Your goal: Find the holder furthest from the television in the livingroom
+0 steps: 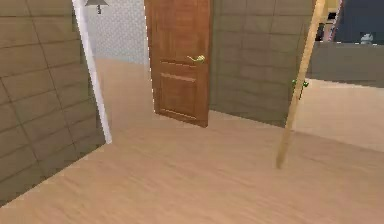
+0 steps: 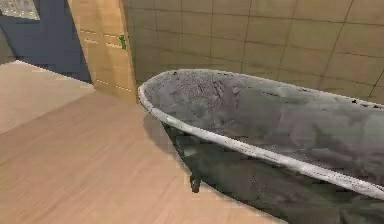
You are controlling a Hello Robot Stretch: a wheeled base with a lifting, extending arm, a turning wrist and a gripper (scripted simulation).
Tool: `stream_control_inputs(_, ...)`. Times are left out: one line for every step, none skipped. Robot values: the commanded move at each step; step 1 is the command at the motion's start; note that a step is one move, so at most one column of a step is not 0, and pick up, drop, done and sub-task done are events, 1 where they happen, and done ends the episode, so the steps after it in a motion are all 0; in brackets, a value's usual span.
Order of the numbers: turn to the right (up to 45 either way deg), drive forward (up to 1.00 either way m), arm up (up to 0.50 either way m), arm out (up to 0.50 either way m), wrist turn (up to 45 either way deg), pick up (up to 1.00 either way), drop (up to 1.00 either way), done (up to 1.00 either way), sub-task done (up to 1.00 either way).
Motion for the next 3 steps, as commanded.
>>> stream_control_inputs(45.0,0.00,0.00,0.00,0.0,0.00,0.00,0.00,0.00)
stream_control_inputs(0.0,1.00,0.00,0.00,0.0,0.00,0.00,0.00,0.00)
stream_control_inputs(0.0,1.00,0.00,0.00,0.0,0.00,0.00,0.00,0.00)
